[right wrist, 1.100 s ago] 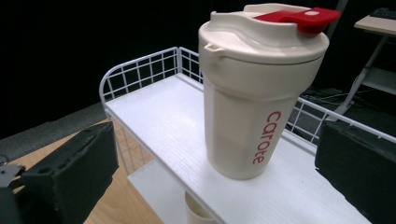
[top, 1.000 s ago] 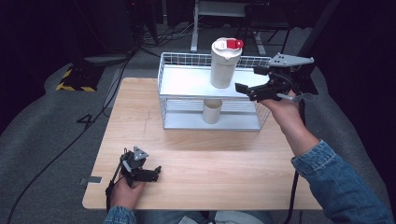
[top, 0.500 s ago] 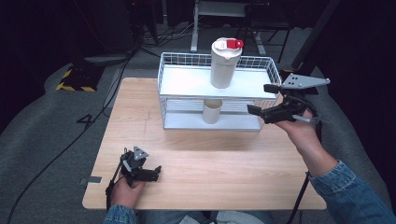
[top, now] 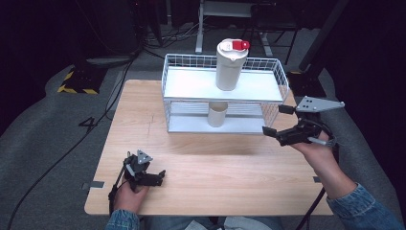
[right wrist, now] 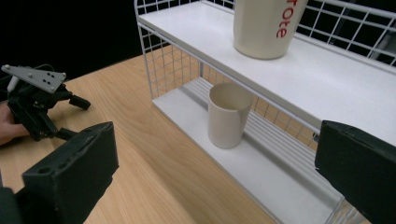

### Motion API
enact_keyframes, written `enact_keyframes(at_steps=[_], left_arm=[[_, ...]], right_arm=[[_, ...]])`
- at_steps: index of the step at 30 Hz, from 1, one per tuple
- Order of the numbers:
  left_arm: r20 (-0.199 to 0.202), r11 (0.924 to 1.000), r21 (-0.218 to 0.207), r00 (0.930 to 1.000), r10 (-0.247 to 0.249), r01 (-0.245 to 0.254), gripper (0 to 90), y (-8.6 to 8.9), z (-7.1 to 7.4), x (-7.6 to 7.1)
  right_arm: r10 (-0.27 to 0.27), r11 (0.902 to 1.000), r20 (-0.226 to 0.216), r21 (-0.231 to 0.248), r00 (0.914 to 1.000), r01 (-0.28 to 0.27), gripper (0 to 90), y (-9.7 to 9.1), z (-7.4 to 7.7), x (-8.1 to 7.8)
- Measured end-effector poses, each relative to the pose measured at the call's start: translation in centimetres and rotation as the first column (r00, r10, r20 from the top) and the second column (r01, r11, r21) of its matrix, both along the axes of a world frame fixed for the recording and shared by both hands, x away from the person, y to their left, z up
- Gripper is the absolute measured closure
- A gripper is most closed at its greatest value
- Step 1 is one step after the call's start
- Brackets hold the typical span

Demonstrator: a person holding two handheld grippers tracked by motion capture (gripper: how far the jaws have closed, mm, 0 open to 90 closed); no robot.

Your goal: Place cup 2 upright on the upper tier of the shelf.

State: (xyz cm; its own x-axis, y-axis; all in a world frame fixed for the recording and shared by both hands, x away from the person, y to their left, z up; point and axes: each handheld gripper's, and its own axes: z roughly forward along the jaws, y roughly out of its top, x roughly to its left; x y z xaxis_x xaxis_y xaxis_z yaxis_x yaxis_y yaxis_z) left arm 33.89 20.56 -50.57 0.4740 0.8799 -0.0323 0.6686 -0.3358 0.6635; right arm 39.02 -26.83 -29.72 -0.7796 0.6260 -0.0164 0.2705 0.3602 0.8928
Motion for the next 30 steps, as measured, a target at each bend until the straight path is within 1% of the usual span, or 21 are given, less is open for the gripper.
enact_keyframes(at_steps=[4,8,11,18,22,26,30], left_arm=[[0.003,1.0000,0.001,1.0000,0.002,-0.002,0.3,0.0,0.0,0.0],[0.004,1.0000,0.000,1.0000,0.001,-0.001,0.3,0.0,0.0,0.0],[0.004,1.0000,0.000,1.0000,0.000,0.000,0.3,0.0,0.0,0.1],[0.003,1.0000,0.000,1.0000,0.000,0.000,0.2,0.0,0.0,0.1],[0.004,1.0000,-0.001,1.0000,0.000,0.000,0.2,0.0,0.0,0.1],[0.004,1.0000,-0.001,1.0000,0.000,0.000,0.2,0.0,0.0,0.1],[0.003,1.0000,0.000,1.0000,0.000,0.000,0.3,0.0,0.0,0.1]], right_arm=[[-0.010,0.9999,-0.013,-0.014,0.9999,0.010,0.0,-0.7,-1.1,-0.4],[-0.031,0.9992,-0.027,-0.027,0.9992,0.030,0.0,-1.5,-2.3,-0.8],[-0.046,0.9980,-0.028,-0.045,0.9985,0.045,0.0,-2.1,-3.4,-1.2],[-0.078,0.9950,-0.046,-0.065,0.9959,0.075,0.0,-3.4,-5.5,-1.5],[-0.093,0.9932,-0.059,-0.076,0.9939,0.089,0.0,-3.9,-6.9,-1.7],[-0.106,0.9901,-0.073,-0.100,0.9917,0.099,0.0,-4.3,-8.6,-1.8],[-0.120,0.9887,-0.104,-0.103,0.9873,0.109,0.0,-4.6,-10.2,-2.0]])
